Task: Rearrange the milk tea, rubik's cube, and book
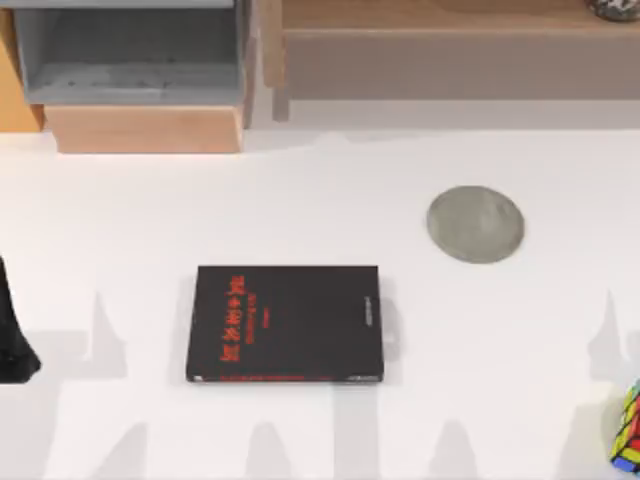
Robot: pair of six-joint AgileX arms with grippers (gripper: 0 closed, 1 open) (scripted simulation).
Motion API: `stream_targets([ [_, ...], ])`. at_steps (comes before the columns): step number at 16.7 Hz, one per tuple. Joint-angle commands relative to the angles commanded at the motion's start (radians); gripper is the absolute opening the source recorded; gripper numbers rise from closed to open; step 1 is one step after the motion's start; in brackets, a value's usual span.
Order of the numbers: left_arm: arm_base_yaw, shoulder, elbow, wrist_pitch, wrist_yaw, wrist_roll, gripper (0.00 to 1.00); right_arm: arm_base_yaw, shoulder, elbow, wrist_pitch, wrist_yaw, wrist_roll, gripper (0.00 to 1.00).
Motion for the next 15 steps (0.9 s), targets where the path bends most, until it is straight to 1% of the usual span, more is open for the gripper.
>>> stream_targets([
  [4,0.0,0.0,0.0,0.0,0.0,0.0,1.0,0.003,0.032,0.025,0.022,0.002,0.0,1.0],
  [7,0.0,0.0,0.0,0.0,0.0,0.0,1.0,0.011,0.16,0.112,0.101,0.011,0.0,1.0],
  [10,0.0,0.0,0.0,0.0,0.0,0.0,1.0,0.019,0.382,0.24,0.217,0.028,0.001,1.0],
  [15,0.0,0.0,0.0,0.0,0.0,0.0,1.0,0.038,0.911,0.488,0.44,0.059,0.001,1.0],
])
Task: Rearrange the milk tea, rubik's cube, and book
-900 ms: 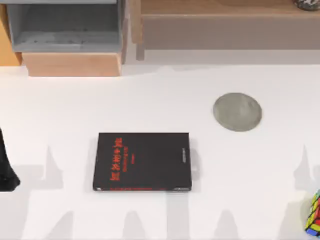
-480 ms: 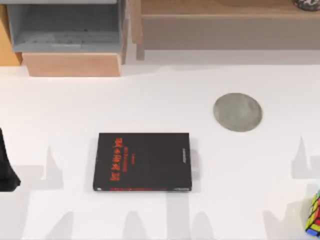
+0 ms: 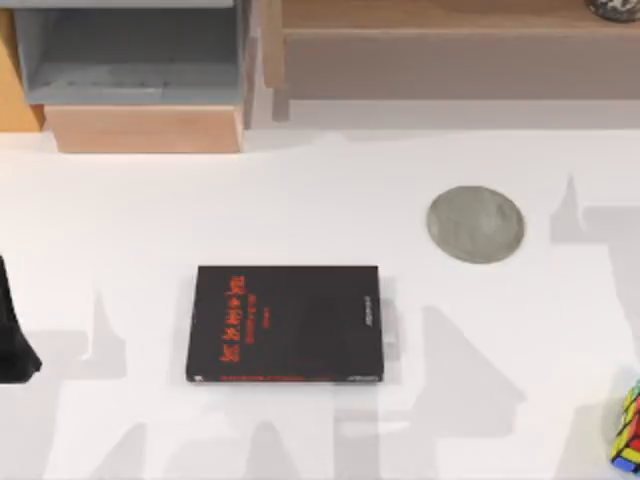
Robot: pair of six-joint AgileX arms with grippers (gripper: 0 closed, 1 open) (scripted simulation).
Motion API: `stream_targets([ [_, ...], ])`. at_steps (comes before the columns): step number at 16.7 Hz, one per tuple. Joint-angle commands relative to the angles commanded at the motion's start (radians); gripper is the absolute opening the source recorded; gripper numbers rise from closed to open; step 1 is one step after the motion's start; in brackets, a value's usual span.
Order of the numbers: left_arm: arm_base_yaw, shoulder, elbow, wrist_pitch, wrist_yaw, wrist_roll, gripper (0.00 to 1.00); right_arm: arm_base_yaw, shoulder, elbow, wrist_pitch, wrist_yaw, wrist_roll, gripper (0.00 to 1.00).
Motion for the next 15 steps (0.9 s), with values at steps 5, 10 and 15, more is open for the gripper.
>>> stream_targets([
  [5,0.0,0.0,0.0,0.0,0.0,0.0,1.0,0.019,0.516,0.232,0.208,0.028,-0.001,1.0],
  [10,0.0,0.0,0.0,0.0,0.0,0.0,1.0,0.033,0.821,0.407,0.367,0.047,0.002,1.0],
  [15,0.0,0.0,0.0,0.0,0.0,0.0,1.0,0.037,0.885,0.456,0.412,0.052,0.004,1.0],
])
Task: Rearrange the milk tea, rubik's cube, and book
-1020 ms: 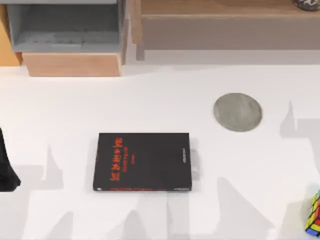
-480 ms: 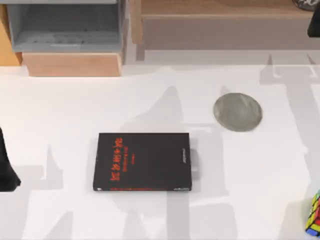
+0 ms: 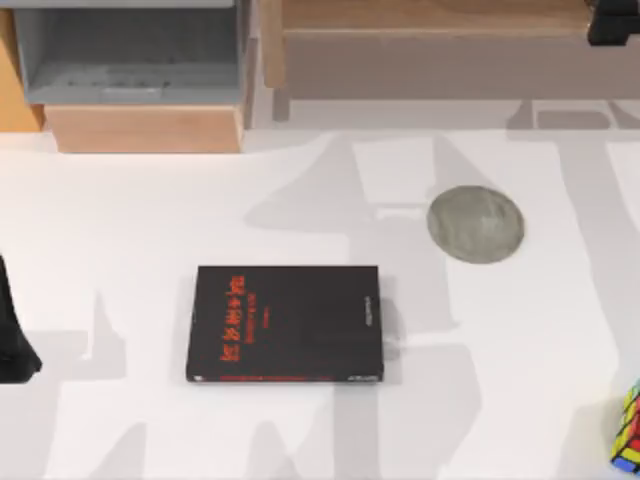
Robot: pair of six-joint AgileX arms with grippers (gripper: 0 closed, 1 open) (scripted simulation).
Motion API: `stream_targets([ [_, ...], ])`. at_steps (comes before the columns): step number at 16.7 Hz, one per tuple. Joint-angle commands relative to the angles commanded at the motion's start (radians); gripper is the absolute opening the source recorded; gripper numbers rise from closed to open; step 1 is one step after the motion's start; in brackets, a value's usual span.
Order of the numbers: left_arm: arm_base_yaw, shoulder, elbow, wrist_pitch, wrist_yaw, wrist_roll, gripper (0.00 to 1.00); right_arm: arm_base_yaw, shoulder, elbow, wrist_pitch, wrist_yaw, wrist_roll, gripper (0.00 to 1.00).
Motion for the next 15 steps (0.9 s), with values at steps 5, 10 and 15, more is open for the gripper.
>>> stream_targets([
  [5,0.0,0.0,0.0,0.0,0.0,0.0,1.0,-0.006,0.012,0.012,-0.006,-0.002,0.0,1.0],
  [10,0.0,0.0,0.0,0.0,0.0,0.0,1.0,-0.011,0.142,0.197,-0.054,-0.01,-0.001,1.0],
  [15,0.0,0.0,0.0,0.0,0.0,0.0,1.0,-0.02,0.255,0.367,-0.109,-0.016,-0.002,1.0],
])
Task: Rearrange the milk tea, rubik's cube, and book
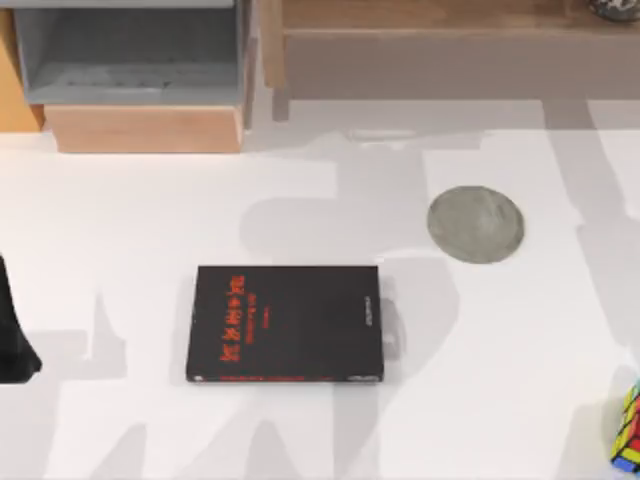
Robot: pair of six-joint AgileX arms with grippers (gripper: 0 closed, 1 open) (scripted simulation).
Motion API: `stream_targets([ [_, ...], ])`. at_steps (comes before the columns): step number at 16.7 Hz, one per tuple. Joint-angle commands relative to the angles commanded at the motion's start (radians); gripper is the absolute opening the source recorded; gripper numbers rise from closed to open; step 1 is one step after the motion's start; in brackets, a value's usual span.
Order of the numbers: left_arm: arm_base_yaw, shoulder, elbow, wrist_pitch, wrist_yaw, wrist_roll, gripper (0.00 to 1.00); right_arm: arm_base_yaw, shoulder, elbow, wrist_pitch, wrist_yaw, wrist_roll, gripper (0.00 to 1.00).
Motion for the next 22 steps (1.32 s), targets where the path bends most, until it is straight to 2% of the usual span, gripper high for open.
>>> stream_targets([
  [4,0.0,0.0,0.0,0.0,0.0,0.0,1.0,-0.001,0.007,0.007,-0.003,-0.001,0.0,1.0],
  [17,0.0,0.0,0.0,0.0,0.0,0.0,1.0,-0.001,0.007,0.007,-0.003,-0.001,0.0,0.02],
  [22,0.0,0.0,0.0,0.0,0.0,0.0,1.0,-0.001,0.007,0.007,-0.003,-0.001,0.0,0.0],
])
